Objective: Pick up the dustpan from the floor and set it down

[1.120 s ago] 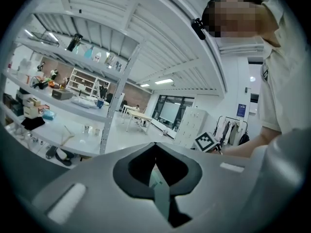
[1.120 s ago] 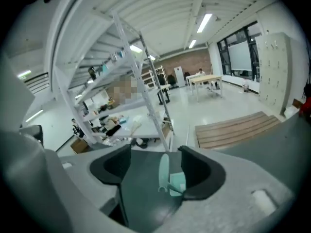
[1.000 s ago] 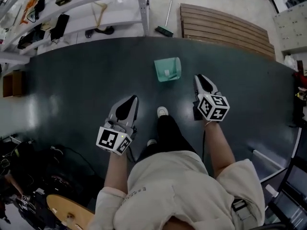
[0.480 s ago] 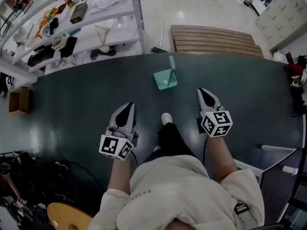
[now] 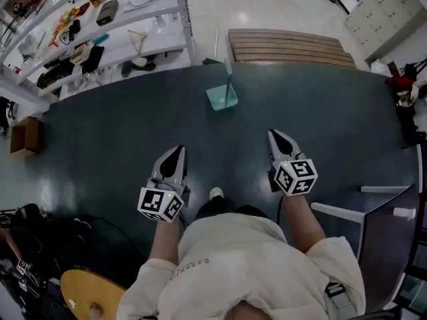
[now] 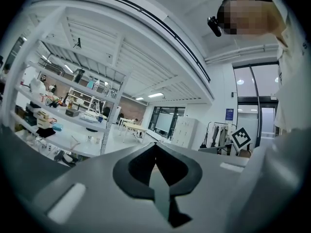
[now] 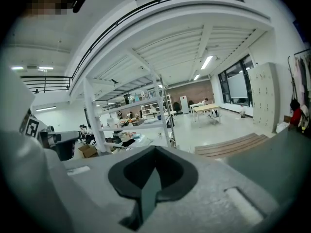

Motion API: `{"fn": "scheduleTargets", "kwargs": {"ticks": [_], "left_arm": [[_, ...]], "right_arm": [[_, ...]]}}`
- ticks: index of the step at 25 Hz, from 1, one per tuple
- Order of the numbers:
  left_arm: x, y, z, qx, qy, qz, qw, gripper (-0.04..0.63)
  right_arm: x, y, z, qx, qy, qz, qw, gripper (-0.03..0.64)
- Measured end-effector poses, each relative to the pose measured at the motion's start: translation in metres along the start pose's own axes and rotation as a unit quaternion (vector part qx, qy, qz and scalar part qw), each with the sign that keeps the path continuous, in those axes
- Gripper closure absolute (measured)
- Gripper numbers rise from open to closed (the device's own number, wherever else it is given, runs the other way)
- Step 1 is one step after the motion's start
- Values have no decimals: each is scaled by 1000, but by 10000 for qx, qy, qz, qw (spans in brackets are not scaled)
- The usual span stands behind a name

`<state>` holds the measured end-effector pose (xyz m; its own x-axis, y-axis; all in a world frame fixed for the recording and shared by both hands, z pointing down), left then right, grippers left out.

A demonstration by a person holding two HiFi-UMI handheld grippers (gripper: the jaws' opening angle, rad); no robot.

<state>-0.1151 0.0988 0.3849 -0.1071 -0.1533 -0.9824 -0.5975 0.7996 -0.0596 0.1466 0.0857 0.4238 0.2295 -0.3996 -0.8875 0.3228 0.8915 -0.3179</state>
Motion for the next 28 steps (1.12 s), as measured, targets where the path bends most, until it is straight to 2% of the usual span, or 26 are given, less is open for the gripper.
{"fn": "scheduleTargets", "kwargs": {"ticks": [7, 13, 18, 22, 28], "left_arm": [[1, 28, 83, -134, -18, 104, 9999, 578], [-19, 64, 163, 39, 1, 25, 10000, 578], [-36, 103, 225, 151, 42, 33, 9999, 578], [-41, 128, 252, 176, 29, 15, 9998, 578], [-25, 151, 264, 328, -337, 262, 9985, 578]], "right_arm": [[-16, 78, -2, 261, 299, -139, 9991, 626], [-47, 158, -3, 585, 386, -275, 9972, 626], [-67, 219, 5, 690, 512, -296, 9959, 626], [-77, 252, 3, 720, 509, -281, 9957, 626], [-78, 283, -7, 819, 694, -100, 9942, 626]]}}
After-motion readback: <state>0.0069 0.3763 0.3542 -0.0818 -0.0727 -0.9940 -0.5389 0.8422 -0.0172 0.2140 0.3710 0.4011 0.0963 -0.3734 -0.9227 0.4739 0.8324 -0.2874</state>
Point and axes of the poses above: the fingertips, and each gripper's own axes: y backward along the fingers, z to its right, x out of its top, the point moved 1 cm from there along y, backward along the fingers, and after that the axes turned 7 degrees about -y, right-handed, at the moved point
